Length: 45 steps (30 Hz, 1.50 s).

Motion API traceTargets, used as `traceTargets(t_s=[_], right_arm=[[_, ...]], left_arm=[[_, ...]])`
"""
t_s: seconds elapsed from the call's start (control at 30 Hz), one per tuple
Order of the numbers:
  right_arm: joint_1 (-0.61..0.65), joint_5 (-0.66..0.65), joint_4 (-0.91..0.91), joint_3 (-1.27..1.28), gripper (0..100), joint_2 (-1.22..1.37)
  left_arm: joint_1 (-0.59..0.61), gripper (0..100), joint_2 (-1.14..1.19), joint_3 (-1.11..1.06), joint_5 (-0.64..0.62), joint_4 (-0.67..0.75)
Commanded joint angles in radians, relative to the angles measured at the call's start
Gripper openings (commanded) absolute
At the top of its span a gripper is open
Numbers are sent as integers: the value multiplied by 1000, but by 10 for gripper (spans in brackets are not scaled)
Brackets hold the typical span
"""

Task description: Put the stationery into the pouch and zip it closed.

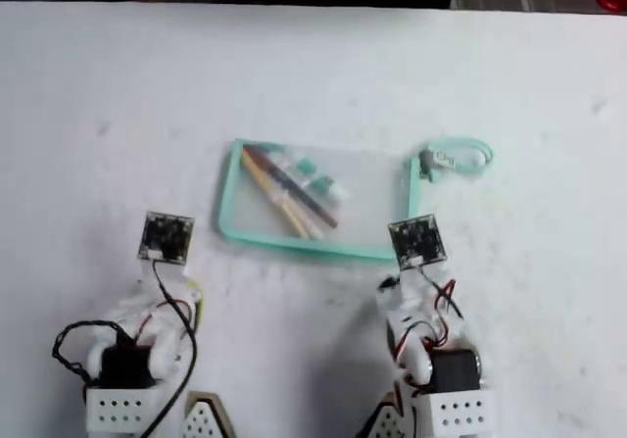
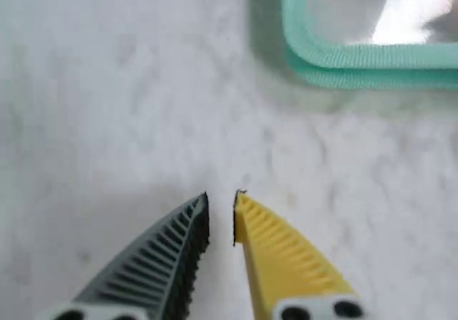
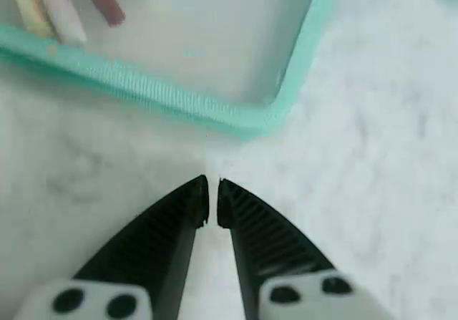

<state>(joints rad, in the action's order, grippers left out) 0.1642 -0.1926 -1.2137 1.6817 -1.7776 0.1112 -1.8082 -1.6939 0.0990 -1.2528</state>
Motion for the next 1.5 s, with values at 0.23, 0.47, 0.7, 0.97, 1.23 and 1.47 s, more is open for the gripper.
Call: traceTargets(t_s=[0.23,0.47,0.7,0.97,1.23,1.47], right_arm=[[-16,-5,-53,9,16,-16],[-13,-3,-53,9,16,-15],[-10,-3,-53,9,16,-13],[-36,-8,-53,9,16,-15],[-48,-11,-53,9,16,-16],[-48,-11,-53,9,16,-16]], left_arm=[[-58,87,-7,2,-11,-31],[-54,88,-7,2,-12,-31],[-54,88,-7,2,-12,-31],[-54,88,-7,2,-12,-31],[-54,88,-7,2,-12,-31],[-54,88,-7,2,-12,-31]])
